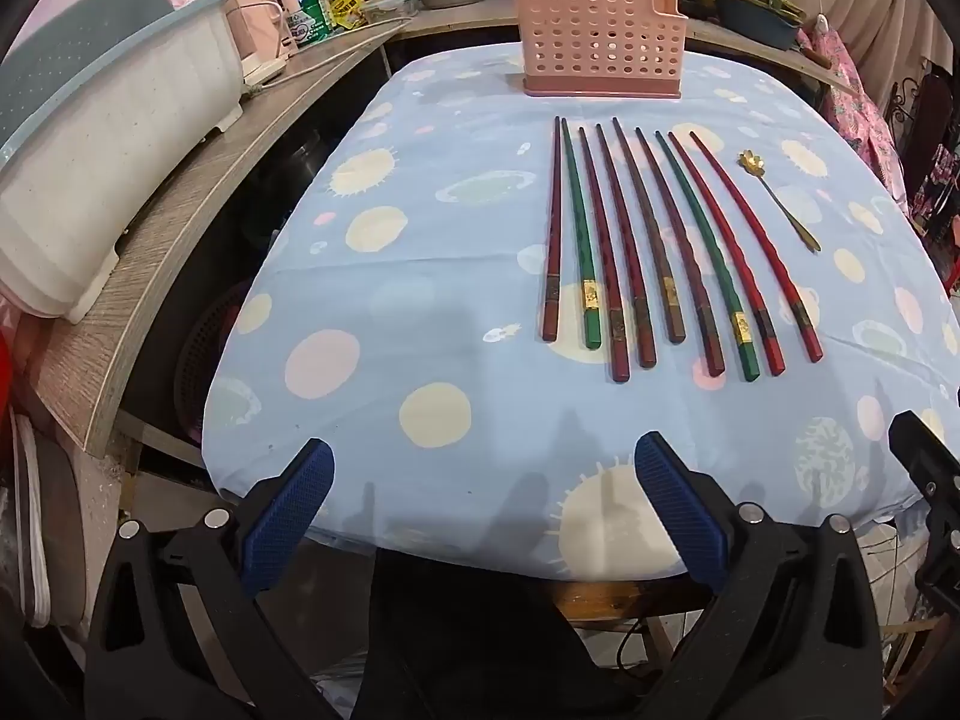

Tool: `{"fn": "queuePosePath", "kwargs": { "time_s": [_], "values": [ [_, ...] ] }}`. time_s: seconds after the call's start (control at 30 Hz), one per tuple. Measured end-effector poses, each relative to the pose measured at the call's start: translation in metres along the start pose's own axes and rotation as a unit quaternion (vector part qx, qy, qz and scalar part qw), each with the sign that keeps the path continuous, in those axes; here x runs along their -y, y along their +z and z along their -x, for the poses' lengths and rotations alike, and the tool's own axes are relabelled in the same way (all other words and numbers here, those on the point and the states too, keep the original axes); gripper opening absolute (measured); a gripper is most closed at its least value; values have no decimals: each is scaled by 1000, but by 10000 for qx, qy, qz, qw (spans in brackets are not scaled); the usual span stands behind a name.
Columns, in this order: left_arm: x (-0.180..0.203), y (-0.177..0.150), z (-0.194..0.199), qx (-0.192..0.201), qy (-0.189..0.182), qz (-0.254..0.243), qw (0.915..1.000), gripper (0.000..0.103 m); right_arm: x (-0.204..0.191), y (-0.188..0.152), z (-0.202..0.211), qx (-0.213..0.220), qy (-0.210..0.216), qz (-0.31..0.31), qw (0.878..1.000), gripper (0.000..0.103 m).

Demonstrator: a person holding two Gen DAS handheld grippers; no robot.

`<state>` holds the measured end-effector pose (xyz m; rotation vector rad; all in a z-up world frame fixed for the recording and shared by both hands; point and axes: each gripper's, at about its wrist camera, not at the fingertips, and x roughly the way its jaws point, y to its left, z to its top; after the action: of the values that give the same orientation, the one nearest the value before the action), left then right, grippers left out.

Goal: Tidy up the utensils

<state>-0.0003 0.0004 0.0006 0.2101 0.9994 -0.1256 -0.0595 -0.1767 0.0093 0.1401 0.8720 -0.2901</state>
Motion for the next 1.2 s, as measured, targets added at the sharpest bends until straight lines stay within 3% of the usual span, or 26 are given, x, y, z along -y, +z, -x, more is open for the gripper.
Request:
{"fn": "queuePosePath", "kwargs": {
  "time_s": [1.2],
  "values": [
    [1,2,2,214,106,-34,9997,96,5,0,-5,-55,15,-42,10000,96]
  ]
}}
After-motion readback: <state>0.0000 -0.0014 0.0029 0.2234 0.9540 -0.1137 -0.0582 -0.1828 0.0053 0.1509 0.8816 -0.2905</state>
